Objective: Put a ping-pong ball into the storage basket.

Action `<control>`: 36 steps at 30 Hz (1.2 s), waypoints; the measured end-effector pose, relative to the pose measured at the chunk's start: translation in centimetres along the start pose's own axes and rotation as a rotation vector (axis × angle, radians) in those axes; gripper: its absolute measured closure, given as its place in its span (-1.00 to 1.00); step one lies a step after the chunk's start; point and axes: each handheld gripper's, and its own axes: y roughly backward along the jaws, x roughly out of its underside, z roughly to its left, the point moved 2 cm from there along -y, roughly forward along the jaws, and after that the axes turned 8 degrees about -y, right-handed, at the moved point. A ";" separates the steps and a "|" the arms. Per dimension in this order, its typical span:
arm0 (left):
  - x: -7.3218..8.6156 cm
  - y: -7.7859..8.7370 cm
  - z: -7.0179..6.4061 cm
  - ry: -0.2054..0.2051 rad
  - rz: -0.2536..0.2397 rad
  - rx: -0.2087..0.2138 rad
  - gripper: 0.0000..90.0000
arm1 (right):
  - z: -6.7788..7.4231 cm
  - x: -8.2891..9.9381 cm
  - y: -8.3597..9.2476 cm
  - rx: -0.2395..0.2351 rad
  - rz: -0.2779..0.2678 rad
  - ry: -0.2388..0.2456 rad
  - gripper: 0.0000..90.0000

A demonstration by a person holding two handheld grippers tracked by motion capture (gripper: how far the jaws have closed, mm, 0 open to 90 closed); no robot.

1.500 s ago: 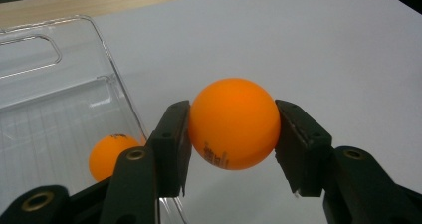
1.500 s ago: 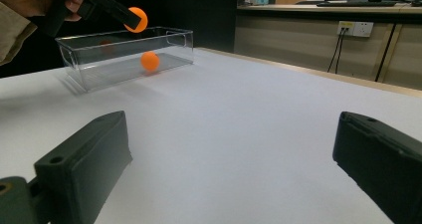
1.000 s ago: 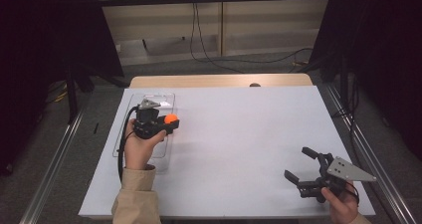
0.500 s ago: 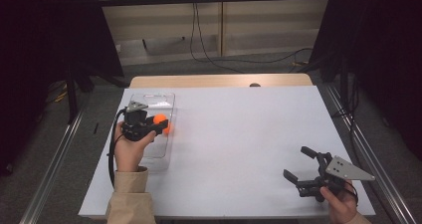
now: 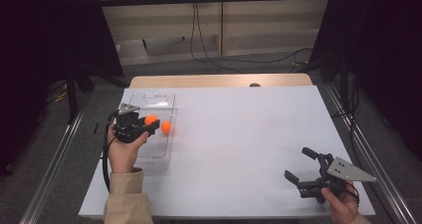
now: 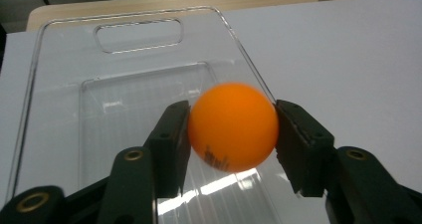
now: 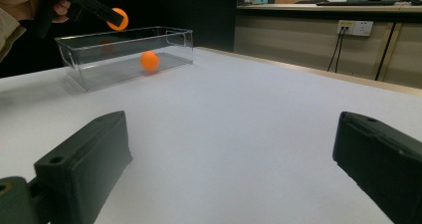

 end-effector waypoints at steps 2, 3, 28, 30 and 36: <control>0.3 0.1 0.1 -0.004 0.003 -0.011 -0.08 | 0.0 -0.1 -0.1 -0.001 -0.008 -0.002 -0.97; 0.5 0.3 0.2 0.000 0.004 -0.018 -0.13 | 0.0 -0.1 -0.2 -0.002 -0.009 0.000 -0.97; 4.3 3.4 -1.3 0.013 -0.199 0.018 -0.81 | 0.2 -0.1 -0.5 -0.002 0.001 0.004 -0.98; 4.5 3.5 -1.6 -0.001 -0.208 0.022 -0.85 | 0.2 -0.1 -0.5 -0.001 0.001 0.004 -0.97; 5.1 3.9 -2.4 -0.024 -0.294 0.059 -0.94 | 0.2 -0.1 -0.5 -0.002 0.001 0.006 -0.97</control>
